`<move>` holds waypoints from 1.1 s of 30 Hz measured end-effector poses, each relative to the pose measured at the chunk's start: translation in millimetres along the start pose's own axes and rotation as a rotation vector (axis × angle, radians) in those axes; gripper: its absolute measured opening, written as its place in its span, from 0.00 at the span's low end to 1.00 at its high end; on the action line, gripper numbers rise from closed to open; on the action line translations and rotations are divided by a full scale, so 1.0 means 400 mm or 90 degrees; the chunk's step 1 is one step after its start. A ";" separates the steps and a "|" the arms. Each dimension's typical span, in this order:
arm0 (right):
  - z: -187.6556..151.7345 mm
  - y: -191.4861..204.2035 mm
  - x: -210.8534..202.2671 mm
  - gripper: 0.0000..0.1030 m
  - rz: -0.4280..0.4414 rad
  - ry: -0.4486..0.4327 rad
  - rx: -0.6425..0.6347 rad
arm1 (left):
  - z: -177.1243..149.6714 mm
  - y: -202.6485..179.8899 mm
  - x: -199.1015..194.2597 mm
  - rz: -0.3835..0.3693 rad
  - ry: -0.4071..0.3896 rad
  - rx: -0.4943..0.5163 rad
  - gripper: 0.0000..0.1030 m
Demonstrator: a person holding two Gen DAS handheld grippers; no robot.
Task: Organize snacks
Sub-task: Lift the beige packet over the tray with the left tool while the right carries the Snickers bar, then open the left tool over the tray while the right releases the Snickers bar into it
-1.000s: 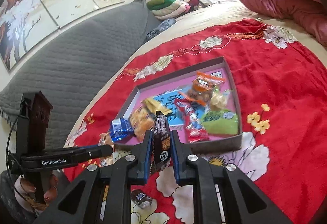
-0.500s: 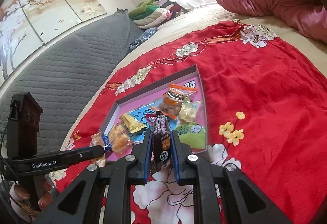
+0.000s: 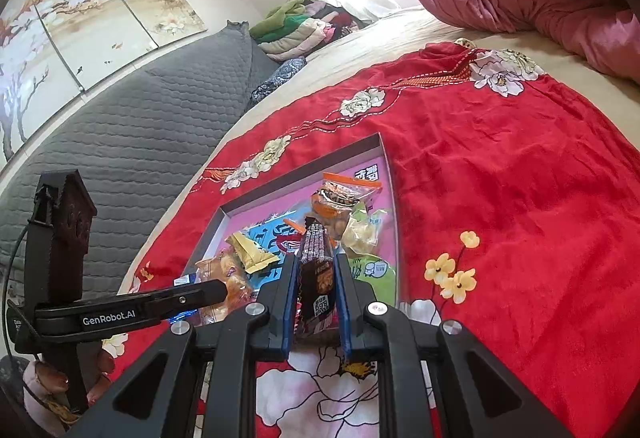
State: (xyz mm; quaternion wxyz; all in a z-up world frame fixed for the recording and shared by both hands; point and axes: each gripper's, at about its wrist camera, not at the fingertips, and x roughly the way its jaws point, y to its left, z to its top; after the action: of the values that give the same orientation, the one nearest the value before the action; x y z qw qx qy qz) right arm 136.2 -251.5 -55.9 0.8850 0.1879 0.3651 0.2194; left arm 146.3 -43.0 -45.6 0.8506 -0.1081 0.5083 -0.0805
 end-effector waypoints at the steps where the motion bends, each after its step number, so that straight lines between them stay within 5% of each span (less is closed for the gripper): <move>1: 0.001 -0.001 0.005 0.17 0.001 0.002 0.001 | 0.002 0.000 0.003 0.002 -0.001 0.001 0.23; 33: -0.010 -0.006 0.093 0.17 -0.028 0.034 -0.030 | 0.011 -0.032 0.093 0.042 0.026 0.034 0.23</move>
State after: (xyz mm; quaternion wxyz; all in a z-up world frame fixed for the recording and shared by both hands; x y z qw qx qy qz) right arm 157.6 -233.4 -80.7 0.8836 0.1534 0.3875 0.2135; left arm 167.5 -64.3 -71.6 0.8448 -0.0667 0.5265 -0.0686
